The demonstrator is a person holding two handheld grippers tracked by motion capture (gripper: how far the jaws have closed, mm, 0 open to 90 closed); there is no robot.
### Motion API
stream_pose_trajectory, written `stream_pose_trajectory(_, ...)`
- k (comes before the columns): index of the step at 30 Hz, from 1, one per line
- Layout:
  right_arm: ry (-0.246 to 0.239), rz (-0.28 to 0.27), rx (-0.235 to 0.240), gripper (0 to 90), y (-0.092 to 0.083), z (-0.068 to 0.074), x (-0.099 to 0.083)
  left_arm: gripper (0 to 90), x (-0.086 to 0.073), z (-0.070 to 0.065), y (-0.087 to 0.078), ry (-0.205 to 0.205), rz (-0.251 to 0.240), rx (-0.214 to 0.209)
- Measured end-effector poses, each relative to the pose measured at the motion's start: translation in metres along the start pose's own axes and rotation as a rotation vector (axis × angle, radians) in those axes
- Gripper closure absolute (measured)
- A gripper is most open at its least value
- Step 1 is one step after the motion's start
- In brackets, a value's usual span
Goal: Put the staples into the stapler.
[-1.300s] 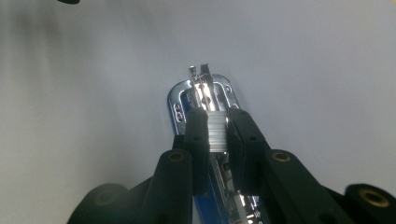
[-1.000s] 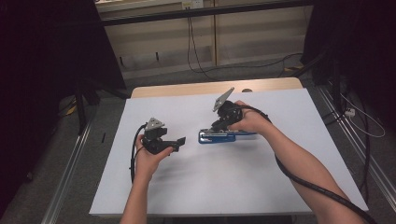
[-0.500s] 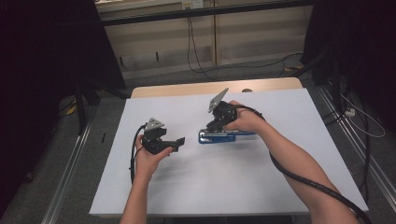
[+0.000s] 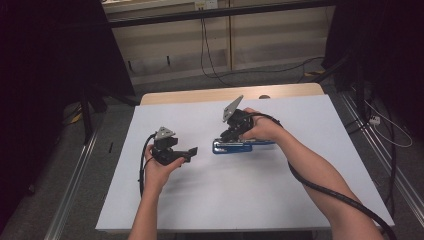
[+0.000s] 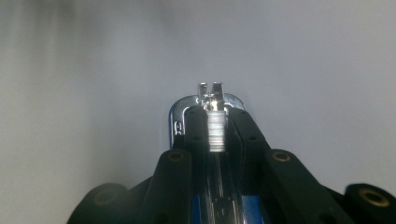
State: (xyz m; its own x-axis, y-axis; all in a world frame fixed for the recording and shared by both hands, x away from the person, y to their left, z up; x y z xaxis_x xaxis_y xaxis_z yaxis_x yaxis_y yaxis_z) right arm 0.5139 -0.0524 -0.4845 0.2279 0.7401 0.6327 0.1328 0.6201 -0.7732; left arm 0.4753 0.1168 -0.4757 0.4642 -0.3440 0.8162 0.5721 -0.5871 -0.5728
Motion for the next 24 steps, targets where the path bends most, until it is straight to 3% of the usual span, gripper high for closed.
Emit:
stream_pose_trajectory(7,-0.024,0.001,0.010,78.8,0.0024,0.0013,0.0028,10.5,0.0003,0.0002,-0.0001,-0.005,-0.003,0.000)
stream_pose_trajectory(24,-0.027,0.001,0.021,78.9,0.0029,0.0011,0.0034,10.4,0.0002,0.0000,0.0002,-0.004,-0.002,-0.002)
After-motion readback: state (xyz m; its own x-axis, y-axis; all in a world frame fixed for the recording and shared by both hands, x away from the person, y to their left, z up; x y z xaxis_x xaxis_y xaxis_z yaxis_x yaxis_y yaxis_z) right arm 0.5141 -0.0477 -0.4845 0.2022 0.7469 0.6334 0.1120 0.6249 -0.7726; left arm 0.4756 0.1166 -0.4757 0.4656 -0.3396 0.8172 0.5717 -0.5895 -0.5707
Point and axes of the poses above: each handheld gripper's, and its own axes: y roughly forward along the jaws, x roughly out of its top, z roughly to its left, the point moved 9 cm from there along y, roughly forward along the jaws, and after that the axes turned 4 degrees about y, right-handed, at the moved point
